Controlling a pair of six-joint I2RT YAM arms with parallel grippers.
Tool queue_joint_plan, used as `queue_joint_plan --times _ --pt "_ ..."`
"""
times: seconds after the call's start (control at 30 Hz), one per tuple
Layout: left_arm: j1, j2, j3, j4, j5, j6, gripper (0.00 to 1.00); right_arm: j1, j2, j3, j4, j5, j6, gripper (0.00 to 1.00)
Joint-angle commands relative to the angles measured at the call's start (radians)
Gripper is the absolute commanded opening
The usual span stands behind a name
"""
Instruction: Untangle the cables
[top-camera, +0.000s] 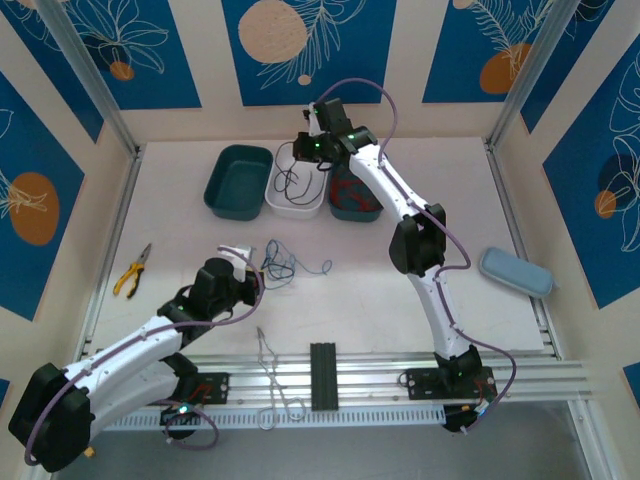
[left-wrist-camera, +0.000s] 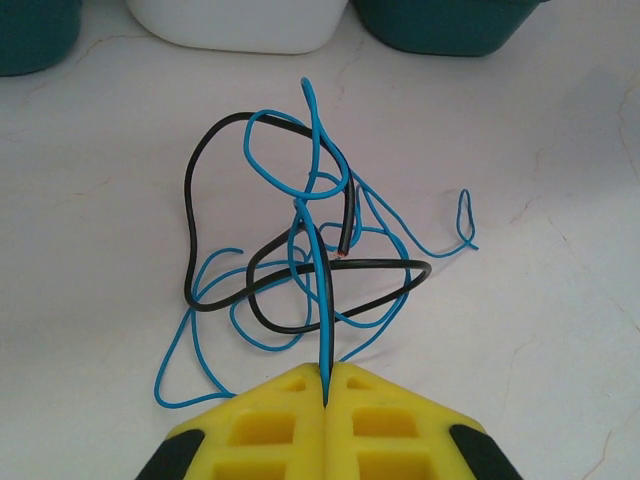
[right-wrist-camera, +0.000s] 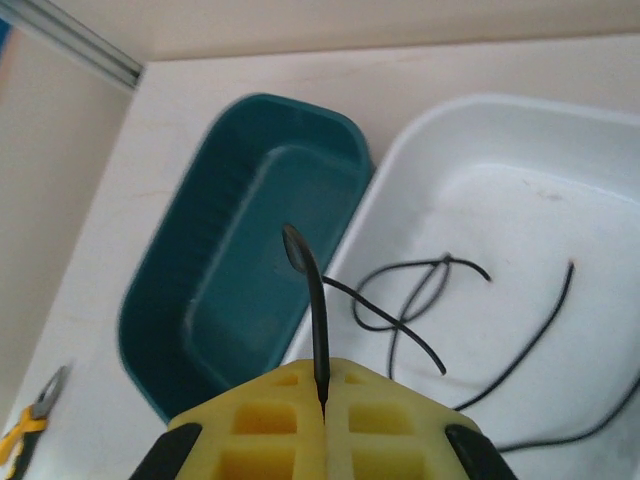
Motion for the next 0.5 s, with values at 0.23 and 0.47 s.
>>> queue_joint_plan --times 0.23,0.47 --pt "0.009 -0.008 -0.001 -0.004 -0.024 0.012 0.00 -0.014 0.036 -0.025 -0.172 0.159 0.067 0.00" --pt "0.009 0.001 0.000 -0.003 -0.028 0.012 0.00 0.005 0.106 0.006 -0.141 0.169 0.016 0.00"
